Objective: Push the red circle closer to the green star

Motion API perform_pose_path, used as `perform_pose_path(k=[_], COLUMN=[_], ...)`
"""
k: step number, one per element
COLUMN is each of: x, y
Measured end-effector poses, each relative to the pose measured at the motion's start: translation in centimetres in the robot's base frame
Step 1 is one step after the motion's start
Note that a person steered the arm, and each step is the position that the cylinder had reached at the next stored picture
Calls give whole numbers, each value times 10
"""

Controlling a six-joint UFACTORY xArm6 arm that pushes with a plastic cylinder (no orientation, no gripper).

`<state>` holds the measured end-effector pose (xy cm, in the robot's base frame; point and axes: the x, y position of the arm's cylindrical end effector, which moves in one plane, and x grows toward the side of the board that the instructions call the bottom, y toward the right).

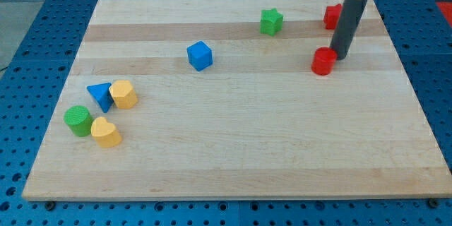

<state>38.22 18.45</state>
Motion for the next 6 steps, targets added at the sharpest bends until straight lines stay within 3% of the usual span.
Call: perform_pose_path(k=[1, 2, 3, 4, 6], x=[29, 29, 10, 17, -38], y=[8, -68, -65, -9, -111])
